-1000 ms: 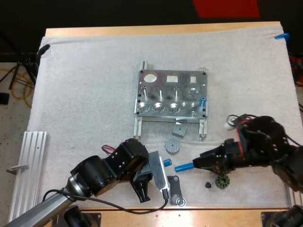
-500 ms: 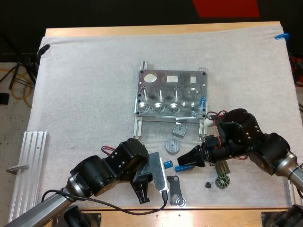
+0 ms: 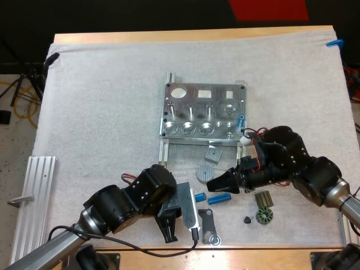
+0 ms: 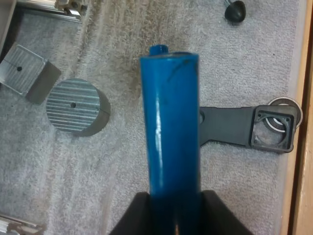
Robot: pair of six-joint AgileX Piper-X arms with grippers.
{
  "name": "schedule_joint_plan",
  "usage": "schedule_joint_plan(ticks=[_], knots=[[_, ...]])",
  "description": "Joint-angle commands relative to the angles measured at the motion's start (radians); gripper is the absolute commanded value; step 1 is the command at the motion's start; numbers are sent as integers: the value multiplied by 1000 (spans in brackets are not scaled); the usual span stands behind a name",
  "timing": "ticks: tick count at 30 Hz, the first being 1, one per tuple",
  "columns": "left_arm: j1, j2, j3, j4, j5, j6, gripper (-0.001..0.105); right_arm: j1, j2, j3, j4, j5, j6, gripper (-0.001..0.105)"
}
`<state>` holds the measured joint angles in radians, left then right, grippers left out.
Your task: Load cells from right to left
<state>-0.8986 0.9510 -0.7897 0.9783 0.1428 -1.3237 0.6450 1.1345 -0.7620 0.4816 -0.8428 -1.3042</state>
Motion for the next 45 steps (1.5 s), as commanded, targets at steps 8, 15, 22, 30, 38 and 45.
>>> schedule_joint_plan(ticks=[8,15,22,30,38,45], knots=[[-6,-7,0,-7,3,5,4,13,44,-5,-13,-41,-1,46],[-6,-7,0,-14,3,5,4,97,71,-5,-49,-15,-1,46],[-6,-7,0,-14,3,5,4,141,71,-5,-87,34,28,46],[-6,-7,0,-14,3,5,4,138,71,-5,-87,29,38,45],[-6,-7,0,-14,3,5,4,138,71,-5,-87,27,45,16],[-6,-7,0,-14,8,5,5,138,71,-5,-87,27,45,10]])
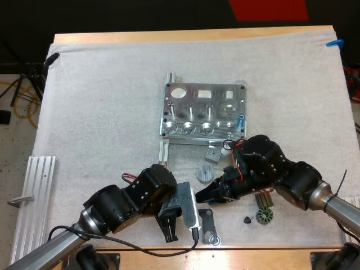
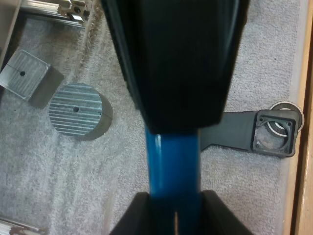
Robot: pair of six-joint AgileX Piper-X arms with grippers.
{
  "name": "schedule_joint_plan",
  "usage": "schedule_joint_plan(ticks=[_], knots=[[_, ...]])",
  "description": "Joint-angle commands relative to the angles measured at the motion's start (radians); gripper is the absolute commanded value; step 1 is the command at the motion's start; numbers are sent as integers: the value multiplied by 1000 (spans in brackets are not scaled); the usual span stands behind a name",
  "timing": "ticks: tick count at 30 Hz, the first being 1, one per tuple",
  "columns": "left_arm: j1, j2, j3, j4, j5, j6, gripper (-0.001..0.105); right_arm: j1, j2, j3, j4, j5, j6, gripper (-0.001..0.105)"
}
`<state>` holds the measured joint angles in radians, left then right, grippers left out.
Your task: Load cells from right to left
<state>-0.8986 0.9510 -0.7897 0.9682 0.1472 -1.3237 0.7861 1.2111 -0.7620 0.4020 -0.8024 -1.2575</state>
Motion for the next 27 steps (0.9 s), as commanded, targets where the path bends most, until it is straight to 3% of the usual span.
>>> schedule_joint_plan(ticks=[1,8,16,18,23,27], knots=[[-6,-7,0,-4,19,3,6,-3,-5,-5,-8,-14,-2,10],[-6,-7,0,-4,21,-33,24,-3,-5,-5,-8,-14,-2,10],[-6,-7,0,-4,35,-33,24,-3,-5,-5,-8,-14,-2,10],[-6,-7,-3,-1,61,-33,28,-3,-5,-5,-8,-14,-2,10],[-6,-7,-41,8,61,-40,55,-3,-5,-5,-8,-14,-2,10],[-6,-7,-73,52,20,-40,58,-3,-5,-5,-8,-11,-4,10]])
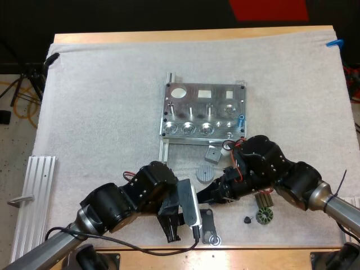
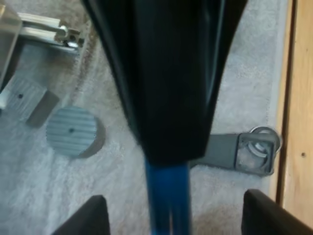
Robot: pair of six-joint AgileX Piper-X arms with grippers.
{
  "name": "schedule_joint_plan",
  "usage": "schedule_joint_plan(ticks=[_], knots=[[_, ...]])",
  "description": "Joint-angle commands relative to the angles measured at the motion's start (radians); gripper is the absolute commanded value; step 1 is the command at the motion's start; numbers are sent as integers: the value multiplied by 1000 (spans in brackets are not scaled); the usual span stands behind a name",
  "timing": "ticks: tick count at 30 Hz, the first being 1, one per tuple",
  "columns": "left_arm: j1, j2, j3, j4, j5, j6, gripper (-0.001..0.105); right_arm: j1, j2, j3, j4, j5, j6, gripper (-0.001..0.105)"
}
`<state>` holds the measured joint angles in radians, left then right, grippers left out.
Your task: Load cells from right to left
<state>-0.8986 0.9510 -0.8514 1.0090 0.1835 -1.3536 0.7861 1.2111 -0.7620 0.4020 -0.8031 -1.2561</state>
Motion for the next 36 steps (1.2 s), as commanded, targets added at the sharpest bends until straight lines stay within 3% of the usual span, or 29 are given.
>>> schedule_joint_plan(ticks=[1,6,8,14,21,30,36], knots=[[-6,-7,-25,39,-43,-10,58,-3,-5,-5,-8,-10,-12,10],[-6,-7,-70,160,-112,-10,58,-3,-5,-5,-8,-5,-57,10],[-6,-7,-94,203,-171,-54,58,-3,-5,-5,-8,-1,-57,10],[-6,-37,-124,213,-209,-198,58,-3,-5,-5,-8,4,-78,10],[-6,-125,-124,213,-220,-286,58,-3,-5,-5,-8,55,-112,10],[-6,-251,-124,213,-368,-442,58,-3,-5,-10,19,75,-127,10],[-6,-283,-124,213,-459,-539,58,-3,-5,-90,198,196,-280,10]])
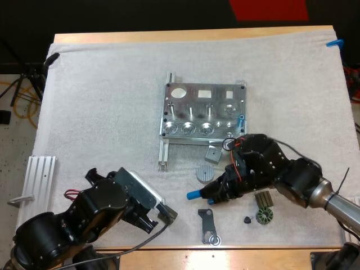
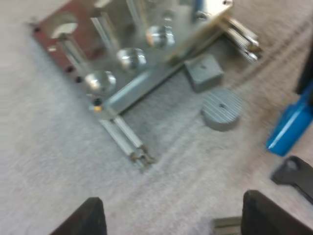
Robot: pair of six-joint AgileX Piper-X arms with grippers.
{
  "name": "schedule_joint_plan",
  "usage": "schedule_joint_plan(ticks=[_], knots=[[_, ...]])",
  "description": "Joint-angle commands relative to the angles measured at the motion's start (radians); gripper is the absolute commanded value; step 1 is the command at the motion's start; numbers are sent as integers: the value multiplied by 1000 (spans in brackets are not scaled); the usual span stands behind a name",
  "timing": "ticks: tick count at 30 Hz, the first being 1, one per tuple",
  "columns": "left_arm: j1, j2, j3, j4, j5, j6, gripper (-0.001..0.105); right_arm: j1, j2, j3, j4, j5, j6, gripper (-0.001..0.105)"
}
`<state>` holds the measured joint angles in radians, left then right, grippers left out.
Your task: Load cells from right to left
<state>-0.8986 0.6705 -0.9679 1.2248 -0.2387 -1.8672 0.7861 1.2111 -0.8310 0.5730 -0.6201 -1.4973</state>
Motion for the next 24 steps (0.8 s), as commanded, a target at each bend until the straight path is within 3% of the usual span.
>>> schedule_joint_plan(ticks=[1,11,24], knots=[[-6,-2,-7,-3,-55,-43,58,-3,-5,-44,73,46,-78,10],[-6,-2,-7,-3,-102,-125,58,-3,-5,-215,365,367,-304,10],[-6,-2,-7,-3,-102,-125,58,-3,70,-404,561,581,-515,10]])
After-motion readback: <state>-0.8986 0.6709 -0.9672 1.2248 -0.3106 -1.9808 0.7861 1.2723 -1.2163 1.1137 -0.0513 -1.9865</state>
